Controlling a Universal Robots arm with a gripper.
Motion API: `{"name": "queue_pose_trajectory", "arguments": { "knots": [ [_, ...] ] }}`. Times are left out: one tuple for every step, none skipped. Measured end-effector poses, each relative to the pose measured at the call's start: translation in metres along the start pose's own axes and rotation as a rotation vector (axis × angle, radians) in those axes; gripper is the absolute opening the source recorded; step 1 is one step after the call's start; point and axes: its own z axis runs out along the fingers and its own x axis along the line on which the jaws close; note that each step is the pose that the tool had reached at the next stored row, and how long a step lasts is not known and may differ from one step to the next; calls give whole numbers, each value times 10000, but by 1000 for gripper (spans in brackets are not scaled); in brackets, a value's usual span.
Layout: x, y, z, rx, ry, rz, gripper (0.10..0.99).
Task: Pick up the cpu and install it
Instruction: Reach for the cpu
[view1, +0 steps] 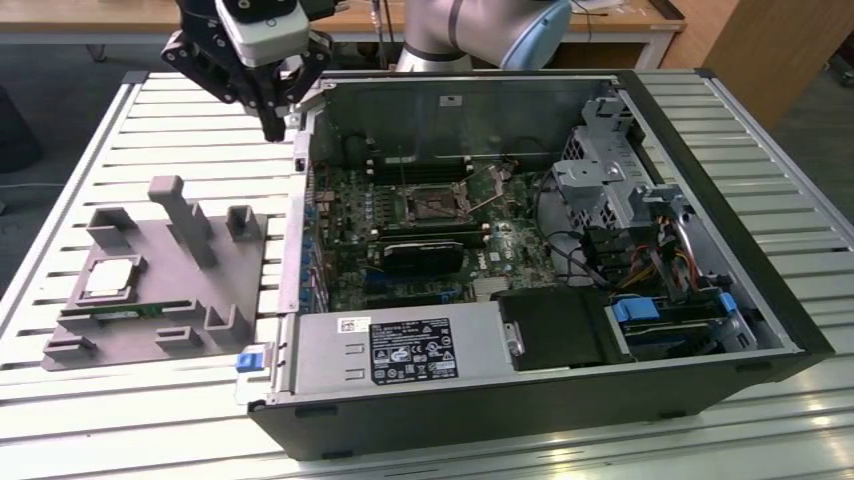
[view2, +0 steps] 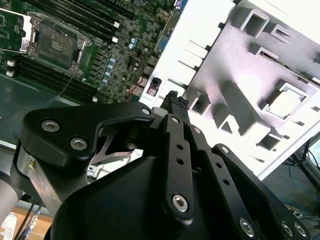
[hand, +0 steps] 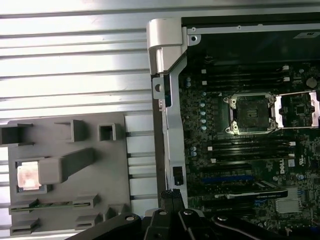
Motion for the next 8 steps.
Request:
{"name": "queue_pose_trajectory", "arguments": {
  "knots": [
    [6, -1, 0, 0, 0, 0, 106],
    [12, -1, 1, 0, 0, 0, 106],
    [19, -2, 1, 0, 0, 0, 106],
    [25, -2, 2, 0, 0, 0, 106],
    [32, -3, 1, 1, 1, 0, 106],
    [38, -3, 2, 0, 0, -1, 106],
    [45, -4, 2, 1, 0, 0, 106],
    [51, -4, 3, 0, 0, 0, 106]
  ]
}}
